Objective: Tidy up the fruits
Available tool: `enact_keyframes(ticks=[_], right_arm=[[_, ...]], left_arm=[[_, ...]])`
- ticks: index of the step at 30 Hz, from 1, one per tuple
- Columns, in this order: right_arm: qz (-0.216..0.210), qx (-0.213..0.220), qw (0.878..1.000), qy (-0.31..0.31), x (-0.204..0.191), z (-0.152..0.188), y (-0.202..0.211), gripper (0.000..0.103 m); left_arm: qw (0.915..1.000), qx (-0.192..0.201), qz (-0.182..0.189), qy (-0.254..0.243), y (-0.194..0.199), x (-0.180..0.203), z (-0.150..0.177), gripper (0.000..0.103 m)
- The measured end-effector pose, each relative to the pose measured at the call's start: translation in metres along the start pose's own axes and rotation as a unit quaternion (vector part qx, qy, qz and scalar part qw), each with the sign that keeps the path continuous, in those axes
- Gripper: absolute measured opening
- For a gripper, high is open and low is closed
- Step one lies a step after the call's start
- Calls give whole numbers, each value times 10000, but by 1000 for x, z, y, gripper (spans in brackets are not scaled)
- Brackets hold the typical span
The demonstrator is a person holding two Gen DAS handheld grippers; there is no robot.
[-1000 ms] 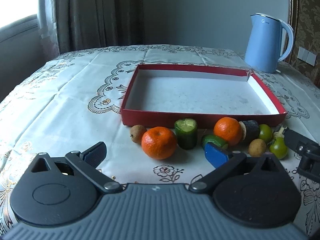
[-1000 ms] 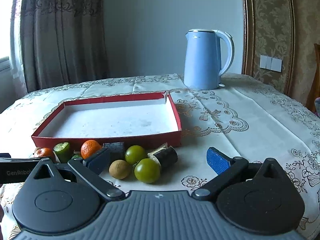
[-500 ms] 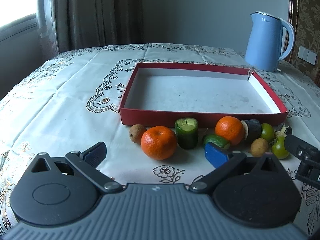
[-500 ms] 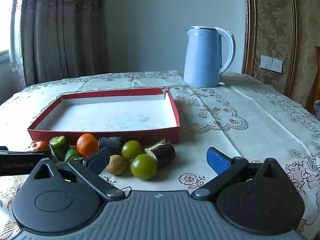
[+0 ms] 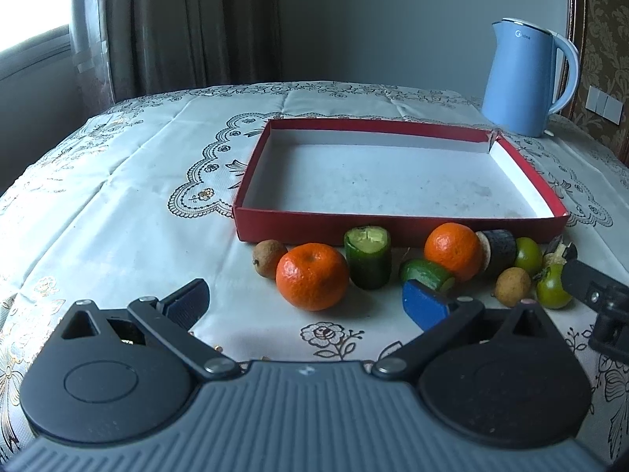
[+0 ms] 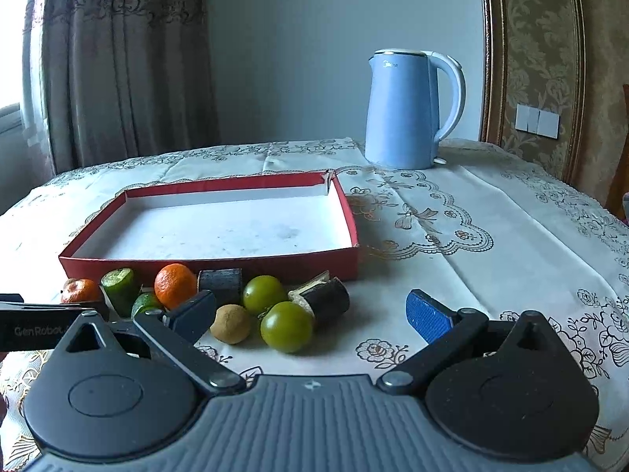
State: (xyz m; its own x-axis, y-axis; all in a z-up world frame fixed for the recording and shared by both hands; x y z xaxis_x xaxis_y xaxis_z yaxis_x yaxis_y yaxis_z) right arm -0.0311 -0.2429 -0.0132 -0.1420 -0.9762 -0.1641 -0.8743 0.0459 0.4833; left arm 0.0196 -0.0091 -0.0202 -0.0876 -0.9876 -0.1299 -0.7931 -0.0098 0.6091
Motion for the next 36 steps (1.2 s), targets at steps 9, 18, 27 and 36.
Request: enact_keyframes(ticks=[9, 18, 27, 36], right_arm=[[51, 92, 9998, 160, 2, 0, 3, 103], [119, 2, 9999, 49, 14, 2, -1, 103], [412, -86, 9991, -18, 39, 9, -3, 103], [-3, -307, 9989, 352, 10, 13, -18, 83]], left_arm=[[10000, -41, 3, -59, -4, 3, 2, 103], [10000, -53, 5, -49, -6, 1, 4, 103], [9999, 2, 79, -101, -11, 0, 7, 103], [9996, 159, 4, -224, -12, -1, 9, 103]])
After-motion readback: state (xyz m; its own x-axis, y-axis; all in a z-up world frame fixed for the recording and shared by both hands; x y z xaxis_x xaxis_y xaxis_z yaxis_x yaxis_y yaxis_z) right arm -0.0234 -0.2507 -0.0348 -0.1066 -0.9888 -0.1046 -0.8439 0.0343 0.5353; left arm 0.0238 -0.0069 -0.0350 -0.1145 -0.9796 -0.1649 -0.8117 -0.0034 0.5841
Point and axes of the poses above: each gripper's, at about its wrist camera, not at the fingertips, and y roughly against the way its jaws point, x to its right, z to its underside, the point moved 3 cm from there along -y, roughly the way its jaws point, and after that the axes turned 8 degrees about -y, right-handed, at the moved point
